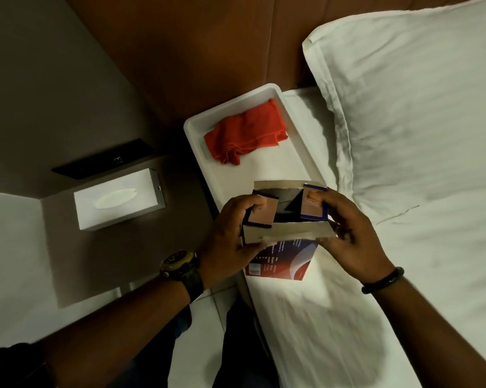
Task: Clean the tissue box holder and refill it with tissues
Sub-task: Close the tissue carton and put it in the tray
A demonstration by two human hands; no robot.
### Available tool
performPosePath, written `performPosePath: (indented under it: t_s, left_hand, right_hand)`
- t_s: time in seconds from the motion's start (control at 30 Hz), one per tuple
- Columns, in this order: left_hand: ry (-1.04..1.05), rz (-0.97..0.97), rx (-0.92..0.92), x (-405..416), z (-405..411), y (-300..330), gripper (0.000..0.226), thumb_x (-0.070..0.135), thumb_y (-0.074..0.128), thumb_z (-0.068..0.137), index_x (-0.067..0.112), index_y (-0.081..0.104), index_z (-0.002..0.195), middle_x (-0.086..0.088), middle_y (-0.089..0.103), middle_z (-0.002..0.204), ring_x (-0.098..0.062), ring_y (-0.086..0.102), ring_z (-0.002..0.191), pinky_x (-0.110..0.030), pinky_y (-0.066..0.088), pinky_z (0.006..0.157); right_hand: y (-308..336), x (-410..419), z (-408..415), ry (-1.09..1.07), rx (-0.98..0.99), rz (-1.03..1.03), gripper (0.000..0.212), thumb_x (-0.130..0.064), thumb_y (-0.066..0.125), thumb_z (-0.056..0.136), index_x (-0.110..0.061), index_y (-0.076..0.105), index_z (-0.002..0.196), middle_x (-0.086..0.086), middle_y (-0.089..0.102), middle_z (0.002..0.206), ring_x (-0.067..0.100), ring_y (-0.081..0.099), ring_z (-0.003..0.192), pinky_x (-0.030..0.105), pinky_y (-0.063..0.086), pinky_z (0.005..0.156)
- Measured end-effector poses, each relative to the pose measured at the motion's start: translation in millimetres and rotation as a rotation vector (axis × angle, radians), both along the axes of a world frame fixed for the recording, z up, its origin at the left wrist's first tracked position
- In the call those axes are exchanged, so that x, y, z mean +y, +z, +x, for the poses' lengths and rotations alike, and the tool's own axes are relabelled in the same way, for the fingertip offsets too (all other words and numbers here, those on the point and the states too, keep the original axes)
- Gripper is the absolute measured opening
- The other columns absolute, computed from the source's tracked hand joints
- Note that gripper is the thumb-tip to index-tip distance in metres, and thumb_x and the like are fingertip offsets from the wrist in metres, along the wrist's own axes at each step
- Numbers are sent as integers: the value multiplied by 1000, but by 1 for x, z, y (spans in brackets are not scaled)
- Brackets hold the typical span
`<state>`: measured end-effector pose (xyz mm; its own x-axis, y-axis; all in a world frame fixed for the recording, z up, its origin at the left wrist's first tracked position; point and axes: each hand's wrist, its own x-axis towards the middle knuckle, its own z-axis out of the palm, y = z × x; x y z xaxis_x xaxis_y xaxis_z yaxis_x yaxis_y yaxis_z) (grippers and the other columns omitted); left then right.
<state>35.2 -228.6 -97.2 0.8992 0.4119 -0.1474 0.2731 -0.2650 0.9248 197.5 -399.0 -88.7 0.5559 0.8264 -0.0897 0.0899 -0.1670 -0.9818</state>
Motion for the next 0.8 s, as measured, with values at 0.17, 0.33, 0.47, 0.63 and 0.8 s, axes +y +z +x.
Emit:
performPosePath:
  t_s: [0.17,0.33,0.47,0.63,0.8]
  left_hand:
    - [30,-260,18,3,-6,14,68,68,61,72,34,44,129,-3,50,136,-20,53,123,-38,57,86]
    - [131,-393,-2,0,-9,27,68,67,63,71,31,46,126,0,57,130,-17,57,119,-31,56,83]
    - [292,-527,2,-3,-3,25,84,59,76,61,33,35,128,4,60,126,-15,61,115,-32,56,87]
    - [219,-711,112,10,6,22,58,31,71,77,40,45,127,9,67,116,-13,63,110,-29,56,82]
    - [153,-689,84,23,16,25,41,27,69,75,45,56,110,16,63,116,-13,64,108,-31,58,74]
  right_hand:
    - [4,7,-19,-182,91,76,29,-26,59,89,-14,66,115,3,66,123,19,61,116,25,49,92]
    - [4,17,-33,-415,266,85,20,-6,60,90,-20,66,104,-2,72,102,14,68,95,23,55,76]
    - [3,22,-34,-489,418,164,41,4,57,89,-23,54,120,-7,73,99,11,69,96,19,55,72]
    - [1,23,-25,-485,507,147,60,12,51,88,-20,44,139,1,70,117,17,67,104,22,55,74]
    - [5,29,-31,-485,0,58,44,-3,50,79,-24,65,114,0,67,115,9,64,103,25,56,79]
